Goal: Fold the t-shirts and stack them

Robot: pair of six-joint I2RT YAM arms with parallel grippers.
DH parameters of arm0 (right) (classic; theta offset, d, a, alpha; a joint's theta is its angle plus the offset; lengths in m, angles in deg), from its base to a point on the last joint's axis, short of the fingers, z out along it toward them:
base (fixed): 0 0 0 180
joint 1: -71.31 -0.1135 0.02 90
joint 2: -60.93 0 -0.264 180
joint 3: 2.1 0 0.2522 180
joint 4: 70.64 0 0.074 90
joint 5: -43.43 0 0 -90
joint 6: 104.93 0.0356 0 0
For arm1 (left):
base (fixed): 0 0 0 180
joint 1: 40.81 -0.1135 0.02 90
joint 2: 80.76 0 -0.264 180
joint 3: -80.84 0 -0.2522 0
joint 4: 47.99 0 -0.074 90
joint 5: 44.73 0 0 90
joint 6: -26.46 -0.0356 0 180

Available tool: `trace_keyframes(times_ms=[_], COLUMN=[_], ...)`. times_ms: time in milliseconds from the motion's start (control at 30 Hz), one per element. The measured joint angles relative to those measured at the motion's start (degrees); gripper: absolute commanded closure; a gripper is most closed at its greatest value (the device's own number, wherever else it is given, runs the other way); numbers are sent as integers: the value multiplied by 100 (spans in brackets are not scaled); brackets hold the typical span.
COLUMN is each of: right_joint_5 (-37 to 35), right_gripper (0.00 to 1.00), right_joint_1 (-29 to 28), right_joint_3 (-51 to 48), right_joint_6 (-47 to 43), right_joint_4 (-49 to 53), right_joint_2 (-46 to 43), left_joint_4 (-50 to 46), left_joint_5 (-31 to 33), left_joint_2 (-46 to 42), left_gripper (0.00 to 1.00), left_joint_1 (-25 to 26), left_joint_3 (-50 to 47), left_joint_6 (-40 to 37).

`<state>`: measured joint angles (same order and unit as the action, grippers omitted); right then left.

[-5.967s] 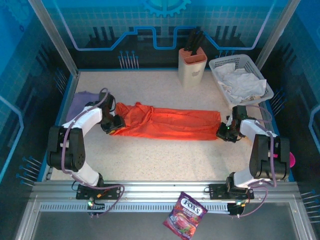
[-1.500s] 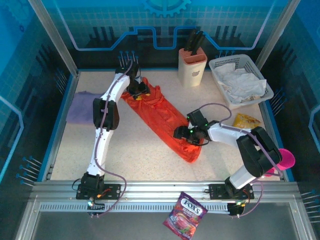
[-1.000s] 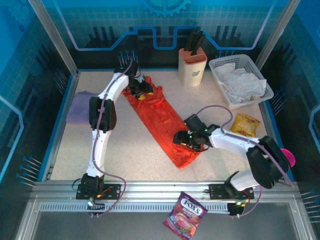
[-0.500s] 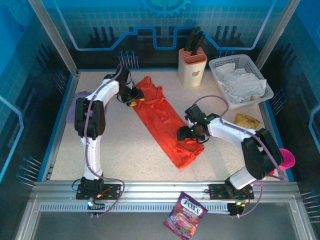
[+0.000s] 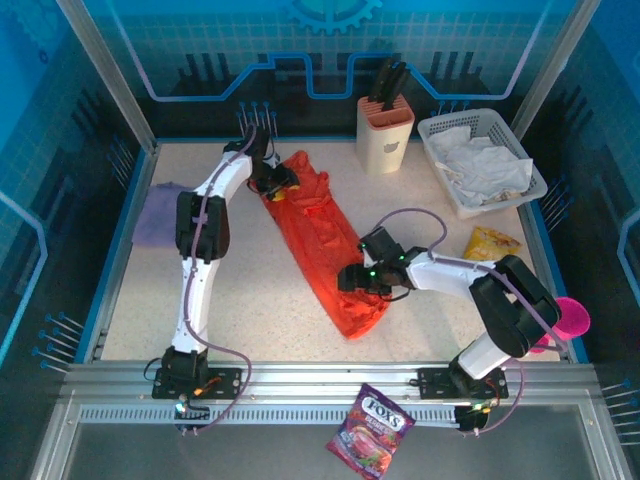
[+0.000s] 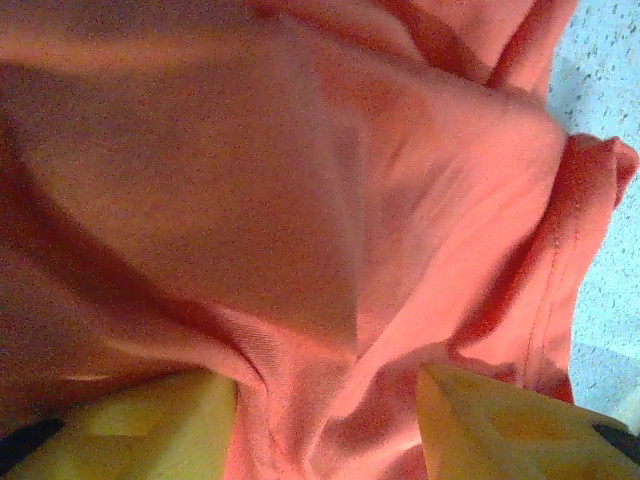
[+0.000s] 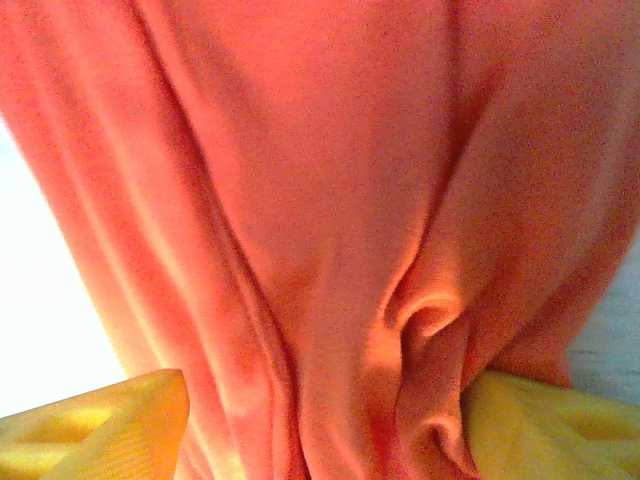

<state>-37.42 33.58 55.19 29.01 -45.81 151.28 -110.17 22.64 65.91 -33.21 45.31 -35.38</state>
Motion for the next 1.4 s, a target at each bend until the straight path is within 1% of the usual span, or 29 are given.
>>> trace_keyframes(times_ms=[67,133,233,367,467,600,700,767,933,1067,1133,1267,1333,1400], right_joint_5=[11,2,-11,-37,-59,-162,-391,-525,-614,-791,-911,-1036,-1084,-1117], right_gripper=[25,25,25,25,24,22,21,21,20,19,19,19,17,15], right_joint_1=[-310,-581,-922,-1340,-1517,-1552,-1556,-1528,-1419,-1403,-1397,-1394,-1390,-1355], right_joint_3=[11,68,203,713,938,981,1001,898,352,26,-96,-264,-317,-343], right_joint_6=[291,568,918,1193,1311,1346,1298,1268,1272,1307,1305,1307,1305,1283], right_joint_4=[-236,-398,-573,-555,-581,-509,-170,4,-63,22,236,654,868,1062], right_joint_2=[79,164,337,772,968,966,861,732,284,-87,-295,-608,-752,-881], left_joint_4=[-186,-269,-278,-275,-269,-249,-278,-328,-483,-487,-483,-461,-435,-284], left_joint_5=[-61,-131,-264,-426,-494,-555,-544,-522,-503,-391,-367,-382,-413,-428], left_joint_2=[295,437,481,492,490,490,490,490,476,205,31,-256,-435,-715], left_gripper=[49,49,49,48,47,46,46,46,47,46,45,43,43,43], left_joint_1=[66,122,205,317,393,402,310,175,-286,-557,-595,-560,-529,-490], left_joint_3=[494,750,800,800,800,800,800,800,787,391,219,186,160,-101], left_joint_6=[0,4,28,42,37,15,-9,-24,-179,-328,-374,-457,-459,-455])
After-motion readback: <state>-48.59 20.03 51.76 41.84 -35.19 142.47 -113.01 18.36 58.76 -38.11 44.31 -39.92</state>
